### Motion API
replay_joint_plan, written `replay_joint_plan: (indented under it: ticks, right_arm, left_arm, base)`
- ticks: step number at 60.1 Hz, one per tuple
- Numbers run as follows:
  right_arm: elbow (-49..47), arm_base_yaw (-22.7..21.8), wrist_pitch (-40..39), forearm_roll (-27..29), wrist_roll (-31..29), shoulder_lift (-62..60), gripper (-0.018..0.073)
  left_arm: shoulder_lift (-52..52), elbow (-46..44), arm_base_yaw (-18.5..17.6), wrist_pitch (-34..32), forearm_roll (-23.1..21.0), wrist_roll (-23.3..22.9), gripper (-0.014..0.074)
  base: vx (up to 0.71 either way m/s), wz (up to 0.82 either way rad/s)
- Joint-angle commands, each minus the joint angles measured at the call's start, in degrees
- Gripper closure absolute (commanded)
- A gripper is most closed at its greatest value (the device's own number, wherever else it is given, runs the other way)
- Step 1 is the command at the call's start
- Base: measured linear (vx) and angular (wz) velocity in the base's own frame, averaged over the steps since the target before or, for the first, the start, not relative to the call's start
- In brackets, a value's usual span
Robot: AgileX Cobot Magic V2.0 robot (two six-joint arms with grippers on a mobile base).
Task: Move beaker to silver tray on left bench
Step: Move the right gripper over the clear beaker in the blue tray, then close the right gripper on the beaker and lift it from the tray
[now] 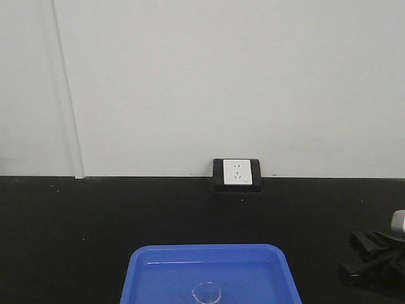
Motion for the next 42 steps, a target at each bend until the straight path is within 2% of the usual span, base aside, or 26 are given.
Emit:
replay_joint_plan:
  ticks: [1,9,15,18,21,29,32,42]
  right_arm:
    - [-2.15,-0.37,-3.94,-0.24,0.39,1.58,0.0169]
    - [-2.15,-0.37,-4.84,-0.16,0.39,5.44,-0.0026]
    - [-2.15,0.09,-5.85,-0.43,3.54,6.85,-0.0107]
    - [-2.15,0.82,-7.04,-1.33,3.99,7.87,-0.012]
    - [-2.15,1.95,-9.01,-4.52,3.52,9.41,-0.0122]
    - [-2.15,6.45,-15.99,-18.07,3.38,15.37,-0.0108]
    - [-2.15,8.03,-18.8,-20.97,3.38,18.75,-0.0102]
    - [-2.15,11.14,-28.04,-21.41,3.38,28.63,-0.0087]
  left_arm:
    - [-0.42,1.14,-0.33,-4.34,-0.16,-0.1,0.0595]
    - [-0.42,1.14,-0.33,-4.34,-0.16,-0.1,0.0595]
    - [-0.42,1.14,-0.33,-4.34,-0.16,-0.1,0.0595]
    - [-0.42,1.14,-0.33,-4.34,-0.16,-0.1,0.0595]
    - [-0.42,1.14,-0.33,-4.34,-0.16,-0.1,0.0595]
    - [-0.42,1.14,-0.33,-4.34,-0.16,-0.1,0.0595]
    - [-0.42,1.14,-0.33,-4.34,-0.16,-0.1,0.0595]
    - [-0.42,1.14,-0.33,-4.34,-0.16,-0.1,0.0595]
  base:
    - [0.0,0.0]
    - [0.0,0.0]
    - [0.0,0.0]
    - [0.0,0.0]
    - [0.0,0.0]
    - [0.0,0.0]
    - [0.0,0.0]
    - [0.0,0.0]
